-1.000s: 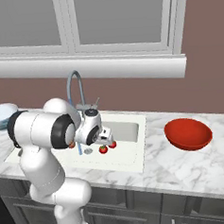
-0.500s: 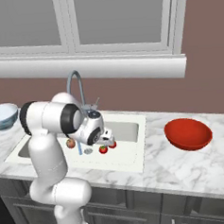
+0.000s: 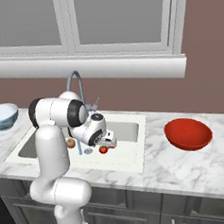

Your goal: Pick the tomatos from the sink and place them in one bowl. Place the peach in the other bowl. Then turn off the sink faucet.

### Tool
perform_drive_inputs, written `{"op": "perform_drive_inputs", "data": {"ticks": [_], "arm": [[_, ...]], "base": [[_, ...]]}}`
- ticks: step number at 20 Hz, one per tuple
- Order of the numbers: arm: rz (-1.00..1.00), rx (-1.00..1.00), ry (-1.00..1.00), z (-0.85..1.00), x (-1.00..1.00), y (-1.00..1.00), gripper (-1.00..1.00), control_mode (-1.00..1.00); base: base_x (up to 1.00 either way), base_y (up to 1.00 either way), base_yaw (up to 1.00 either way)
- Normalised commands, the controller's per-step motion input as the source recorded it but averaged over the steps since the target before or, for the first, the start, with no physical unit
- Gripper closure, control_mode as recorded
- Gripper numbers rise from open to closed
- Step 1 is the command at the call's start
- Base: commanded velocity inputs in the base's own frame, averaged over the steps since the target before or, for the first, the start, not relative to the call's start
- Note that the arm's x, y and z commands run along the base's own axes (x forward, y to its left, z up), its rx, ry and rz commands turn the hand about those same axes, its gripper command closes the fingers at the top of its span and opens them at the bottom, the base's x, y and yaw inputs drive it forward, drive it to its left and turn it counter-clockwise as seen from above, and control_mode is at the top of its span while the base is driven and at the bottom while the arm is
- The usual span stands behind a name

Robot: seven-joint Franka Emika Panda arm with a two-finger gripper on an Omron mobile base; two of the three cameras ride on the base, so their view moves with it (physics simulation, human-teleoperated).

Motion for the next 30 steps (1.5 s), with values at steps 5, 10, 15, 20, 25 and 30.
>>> {"op": "perform_drive_inputs", "data": {"ticks": [5, 10, 15, 20, 25, 30], "arm": [[0.00, 0.00, 0.00, -0.20, 0.22, 0.00, -1.00, -1.00], [0.00, 0.00, 0.00, -0.17, 0.23, 0.00, -1.00, -1.00], [0.00, 0.00, 0.00, -0.17, 0.08, 0.00, -1.00, -1.00], [0.00, 0.00, 0.00, -0.14, 0.00, 0.00, -1.00, -1.00], [0.00, 0.00, 0.00, -0.13, 0.11, 0.00, -1.00, -1.00], [0.00, 0.00, 0.00, -0.17, 0.22, 0.00, -1.00, -1.00]], "base": [[0.00, 0.00, 0.00], [0.00, 0.00, 0.00], [0.00, 0.00, 0.00], [0.00, 0.00, 0.00], [0.00, 0.00, 0.00], [0.00, 0.00, 0.00]]}}
